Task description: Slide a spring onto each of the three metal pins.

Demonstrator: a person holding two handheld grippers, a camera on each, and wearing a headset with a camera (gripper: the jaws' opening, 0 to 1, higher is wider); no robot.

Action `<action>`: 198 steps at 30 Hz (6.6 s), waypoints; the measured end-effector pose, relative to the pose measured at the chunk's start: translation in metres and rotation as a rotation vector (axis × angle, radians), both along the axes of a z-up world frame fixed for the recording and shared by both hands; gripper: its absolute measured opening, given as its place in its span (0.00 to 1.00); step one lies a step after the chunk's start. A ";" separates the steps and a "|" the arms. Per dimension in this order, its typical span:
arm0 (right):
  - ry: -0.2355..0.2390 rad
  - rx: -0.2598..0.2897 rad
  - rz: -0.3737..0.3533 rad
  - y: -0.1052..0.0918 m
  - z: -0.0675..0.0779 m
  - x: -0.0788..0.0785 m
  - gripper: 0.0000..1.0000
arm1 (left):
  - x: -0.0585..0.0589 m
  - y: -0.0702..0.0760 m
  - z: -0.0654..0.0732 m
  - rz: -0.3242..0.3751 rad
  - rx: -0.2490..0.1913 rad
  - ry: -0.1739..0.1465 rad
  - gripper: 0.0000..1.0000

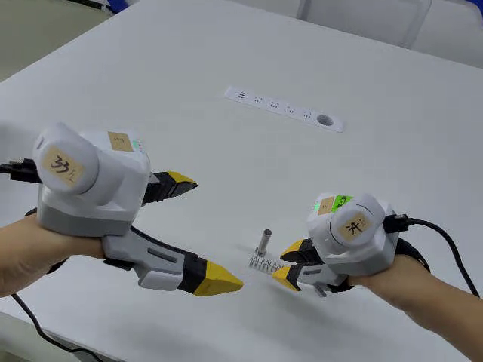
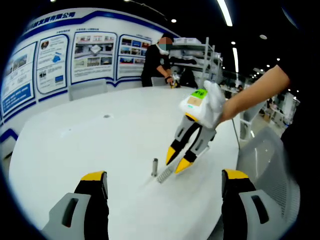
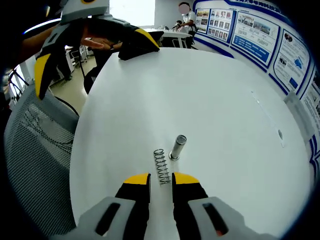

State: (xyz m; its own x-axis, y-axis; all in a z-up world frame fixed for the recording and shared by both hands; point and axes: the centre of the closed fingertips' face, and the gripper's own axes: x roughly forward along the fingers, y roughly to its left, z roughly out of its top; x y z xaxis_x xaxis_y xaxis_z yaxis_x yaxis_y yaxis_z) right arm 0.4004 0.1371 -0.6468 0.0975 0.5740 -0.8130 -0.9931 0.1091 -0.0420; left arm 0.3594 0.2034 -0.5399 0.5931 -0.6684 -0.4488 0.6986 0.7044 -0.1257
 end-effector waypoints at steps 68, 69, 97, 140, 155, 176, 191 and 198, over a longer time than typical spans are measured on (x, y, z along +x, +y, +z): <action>-0.114 0.072 0.333 -0.001 0.107 -0.068 0.11 | -0.028 -0.063 0.010 -0.210 -0.017 0.008 0.41; -0.121 0.076 0.353 0.000 0.109 -0.071 0.11 | -0.028 -0.065 0.011 -0.215 -0.022 0.006 0.39; -0.138 0.124 0.381 -0.002 0.120 -0.077 0.17 | -0.039 -0.075 0.021 -0.352 0.043 -0.090 0.10; 0.077 0.430 0.297 0.025 0.166 -0.085 0.11 | -0.031 -0.073 0.017 -0.350 0.086 -0.106 0.10; 0.050 0.427 0.257 0.034 0.168 -0.077 0.10 | -0.021 -0.066 0.018 -0.267 0.054 -0.105 0.12; -0.046 0.391 0.047 0.027 0.165 -0.005 0.11 | 0.010 -0.012 0.019 -0.029 0.101 -0.115 0.57; -0.022 0.299 -0.055 0.028 0.113 0.026 0.11 | 0.005 0.015 0.014 0.036 0.092 -0.084 0.77; 0.011 0.303 -0.106 0.028 0.098 0.032 0.11 | 0.006 0.021 0.014 0.068 0.070 -0.078 0.88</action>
